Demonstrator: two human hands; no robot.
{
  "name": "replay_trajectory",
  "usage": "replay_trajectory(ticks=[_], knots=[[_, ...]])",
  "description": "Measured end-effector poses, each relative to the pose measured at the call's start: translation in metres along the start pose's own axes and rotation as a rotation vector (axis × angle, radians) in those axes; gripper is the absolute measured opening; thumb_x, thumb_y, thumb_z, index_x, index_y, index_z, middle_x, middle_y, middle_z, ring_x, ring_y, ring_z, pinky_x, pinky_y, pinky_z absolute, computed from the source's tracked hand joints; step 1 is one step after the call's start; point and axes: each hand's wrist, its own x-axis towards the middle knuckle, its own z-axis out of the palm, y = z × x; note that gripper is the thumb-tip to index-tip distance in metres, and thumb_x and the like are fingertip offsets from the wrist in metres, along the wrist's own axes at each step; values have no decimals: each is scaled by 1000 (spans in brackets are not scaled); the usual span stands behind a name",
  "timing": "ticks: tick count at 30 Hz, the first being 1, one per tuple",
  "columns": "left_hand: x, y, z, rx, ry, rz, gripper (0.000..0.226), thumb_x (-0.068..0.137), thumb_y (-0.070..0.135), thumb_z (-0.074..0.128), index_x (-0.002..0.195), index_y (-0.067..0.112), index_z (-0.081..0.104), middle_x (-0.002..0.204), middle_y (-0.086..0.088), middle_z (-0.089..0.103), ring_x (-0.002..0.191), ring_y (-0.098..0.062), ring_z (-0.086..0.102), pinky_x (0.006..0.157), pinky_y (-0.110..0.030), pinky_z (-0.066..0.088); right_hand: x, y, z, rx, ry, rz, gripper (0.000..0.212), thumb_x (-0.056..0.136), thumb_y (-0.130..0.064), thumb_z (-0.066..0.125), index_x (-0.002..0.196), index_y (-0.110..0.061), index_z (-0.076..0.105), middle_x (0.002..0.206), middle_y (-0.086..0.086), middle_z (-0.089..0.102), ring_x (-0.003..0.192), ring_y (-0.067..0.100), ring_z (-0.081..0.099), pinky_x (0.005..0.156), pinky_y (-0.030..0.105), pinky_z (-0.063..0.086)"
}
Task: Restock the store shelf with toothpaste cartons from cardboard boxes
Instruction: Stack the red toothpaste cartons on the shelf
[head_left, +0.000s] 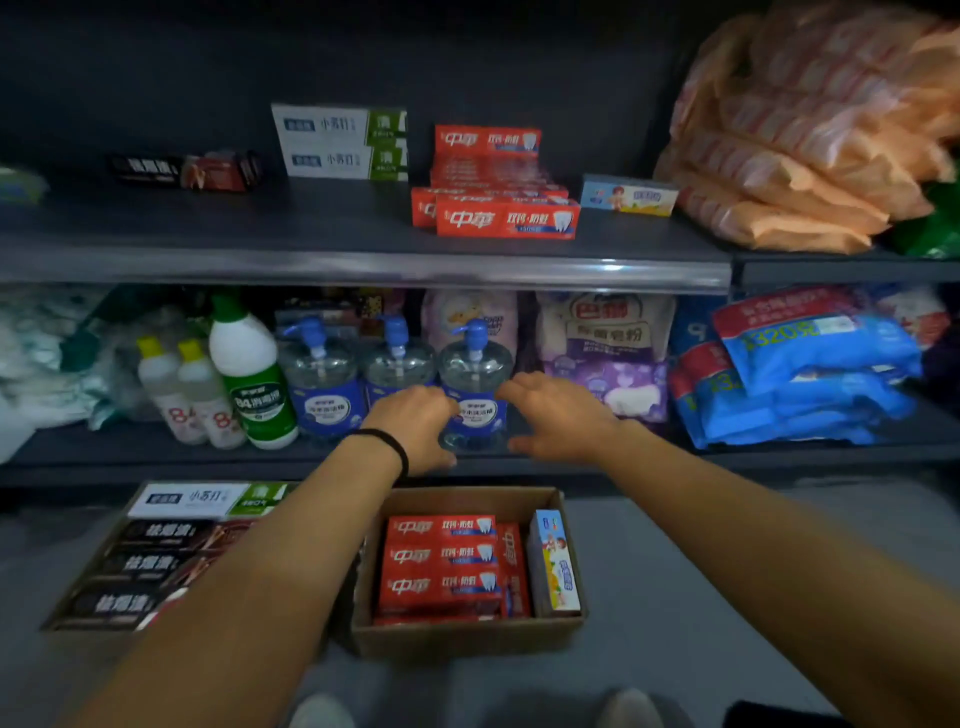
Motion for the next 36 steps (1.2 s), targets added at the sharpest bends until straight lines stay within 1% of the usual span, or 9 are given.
replay_trajectory(ticks=[2, 5, 9, 12, 16, 22, 28, 33, 36], knots=[[-3, 0, 27, -23, -56, 14, 57, 80, 42, 70, 129, 19, 52, 125, -3, 54, 114, -24, 52, 89, -40, 49, -7, -6, 26, 34, -50, -2, 63, 86, -39, 64, 139, -17, 39, 127, 5, 49, 117, 25, 48, 87, 34, 40], [-2, -1, 69, -51, -154, 26, 56, 80, 40, 70, 128, 18, 53, 126, -3, 54, 115, -24, 52, 91, -40, 48, -12, -13, 62, 91, -101, 7, 58, 88, -39, 61, 137, -17, 41, 128, 4, 50, 116, 23, 48, 90, 34, 40], [7, -3, 124, -129, -290, 20, 46, 77, 40, 72, 119, 26, 58, 120, 1, 59, 108, -20, 57, 91, -40, 49, -9, -16, 112, 151, -179, 18, 54, 87, -38, 63, 134, -19, 44, 129, 2, 51, 118, 21, 49, 94, 35, 41], [13, -5, 166, -162, -387, -10, 43, 81, 36, 69, 121, 24, 58, 121, 1, 61, 110, -19, 58, 95, -37, 43, -3, -18, 149, 173, -261, 19, 62, 85, -39, 65, 139, -20, 40, 133, 2, 50, 121, 22, 49, 95, 36, 41], [19, -7, 216, -191, -481, -15, 45, 84, 31, 67, 126, 19, 56, 127, -6, 58, 114, -23, 57, 97, -36, 47, 5, -22, 197, 208, -353, 26, 67, 85, -43, 65, 142, -22, 36, 142, 4, 47, 125, 24, 47, 103, 38, 40], [26, -11, 274, -161, -541, 6, 55, 80, 27, 73, 130, 19, 51, 130, -7, 55, 119, -25, 53, 101, -37, 44, 11, -32, 237, 267, -462, 38, 71, 88, -41, 64, 147, -23, 28, 150, 4, 37, 136, 22, 37, 111, 40, 31], [30, -10, 302, -128, -473, 4, 66, 76, 27, 76, 134, 18, 46, 135, -4, 46, 125, -24, 42, 105, -40, 40, 12, -30, 255, 288, -498, 56, 68, 90, -41, 62, 147, -24, 28, 151, 2, 36, 137, 22, 36, 113, 40, 29], [27, -5, 309, -88, -471, -11, 65, 77, 22, 75, 133, 12, 42, 134, -8, 44, 125, -25, 41, 104, -41, 40, 8, -29, 267, 285, -509, 66, 68, 89, -43, 61, 146, -25, 28, 151, 1, 37, 136, 21, 38, 112, 41, 31], [30, -3, 310, -84, -455, -17, 60, 79, 16, 73, 132, 11, 44, 133, -9, 45, 124, -25, 41, 103, -41, 42, 9, -28, 269, 282, -513, 73, 67, 90, -43, 61, 146, -25, 29, 151, 1, 37, 137, 22, 38, 112, 41, 30]])
